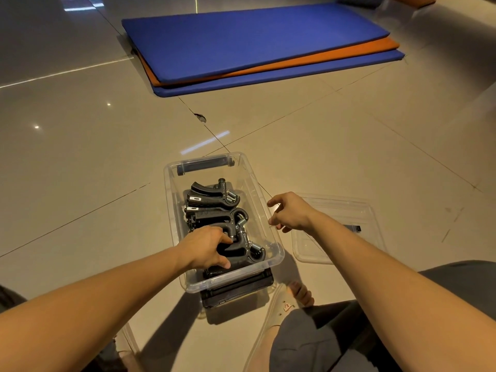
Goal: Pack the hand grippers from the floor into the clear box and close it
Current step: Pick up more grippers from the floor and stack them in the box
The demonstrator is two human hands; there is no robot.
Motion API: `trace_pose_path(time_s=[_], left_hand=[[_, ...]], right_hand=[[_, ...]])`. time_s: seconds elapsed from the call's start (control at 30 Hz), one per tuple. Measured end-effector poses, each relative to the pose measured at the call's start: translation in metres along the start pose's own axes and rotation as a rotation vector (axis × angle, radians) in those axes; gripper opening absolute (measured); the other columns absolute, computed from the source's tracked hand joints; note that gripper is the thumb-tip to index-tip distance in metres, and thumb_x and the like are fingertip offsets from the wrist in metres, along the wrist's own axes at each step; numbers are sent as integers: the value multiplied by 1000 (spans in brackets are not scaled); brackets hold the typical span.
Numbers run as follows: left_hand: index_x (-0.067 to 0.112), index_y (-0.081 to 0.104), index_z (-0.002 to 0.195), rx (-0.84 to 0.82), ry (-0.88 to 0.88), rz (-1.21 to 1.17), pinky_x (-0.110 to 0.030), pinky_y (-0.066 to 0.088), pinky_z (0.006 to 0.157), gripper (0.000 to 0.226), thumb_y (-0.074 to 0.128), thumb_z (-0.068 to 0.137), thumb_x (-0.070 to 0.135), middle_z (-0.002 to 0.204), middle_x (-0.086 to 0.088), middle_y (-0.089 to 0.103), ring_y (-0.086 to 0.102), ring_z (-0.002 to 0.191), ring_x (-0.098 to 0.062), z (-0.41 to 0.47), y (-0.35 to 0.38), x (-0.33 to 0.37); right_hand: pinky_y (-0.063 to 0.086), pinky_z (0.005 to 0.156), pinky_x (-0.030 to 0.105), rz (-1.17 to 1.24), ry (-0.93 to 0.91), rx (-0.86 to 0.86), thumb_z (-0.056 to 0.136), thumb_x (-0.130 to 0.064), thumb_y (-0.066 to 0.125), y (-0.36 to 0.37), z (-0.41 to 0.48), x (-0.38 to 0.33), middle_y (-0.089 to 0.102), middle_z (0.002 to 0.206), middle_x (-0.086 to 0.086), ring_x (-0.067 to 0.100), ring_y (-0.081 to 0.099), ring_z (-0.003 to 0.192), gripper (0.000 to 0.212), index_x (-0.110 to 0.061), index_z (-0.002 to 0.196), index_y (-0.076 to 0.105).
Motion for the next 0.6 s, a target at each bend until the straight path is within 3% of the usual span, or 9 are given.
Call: trace_pose_path(time_s=[0.17, 0.33, 0.47, 0.6], left_hand=[[25, 53, 145, -13, -9, -28, -27, 41, 101, 77, 81, 77, 51, 137, 5, 59, 53, 129, -16, 1, 1, 1], [23, 53, 145, -31, -8, 16, -34, 45, 106, 76, 78, 80, 53, 138, 3, 59, 52, 130, -19, -7, -4, 10], [23, 66, 130, 132, -13, -9, -33, 50, 95, 56, 76, 83, 53, 126, 3, 65, 59, 117, -18, -23, -41, 17], [22, 71, 120, 360, -117, -179, -32, 50, 92, 46, 76, 84, 49, 124, 4, 67, 61, 112, -16, -64, -91, 5]], right_hand=[[60, 81, 47, -24, -7, 23, 83, 3, 75, 2, 0, 3, 71, 104, 24, 27, 65, 78, 64, -7, 143, 52], [57, 76, 40, -109, -7, 29, 86, -9, 76, 6, -3, -5, 70, 104, 17, 26, 62, 81, 66, -10, 146, 47], [49, 99, 35, -295, -80, 118, 89, -15, 69, 2, -16, -29, 61, 138, 14, 30, 60, 119, 64, -11, 148, 46], [48, 104, 40, -303, -201, 138, 90, -17, 68, 10, -37, -68, 60, 138, 13, 30, 59, 123, 58, -12, 145, 50]])
Point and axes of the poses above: each hand's wrist, its own z-axis towards the middle knuckle, its own y-axis out of the palm, x = y × z, the point moved 4 cm from there along z, towards the middle knuckle
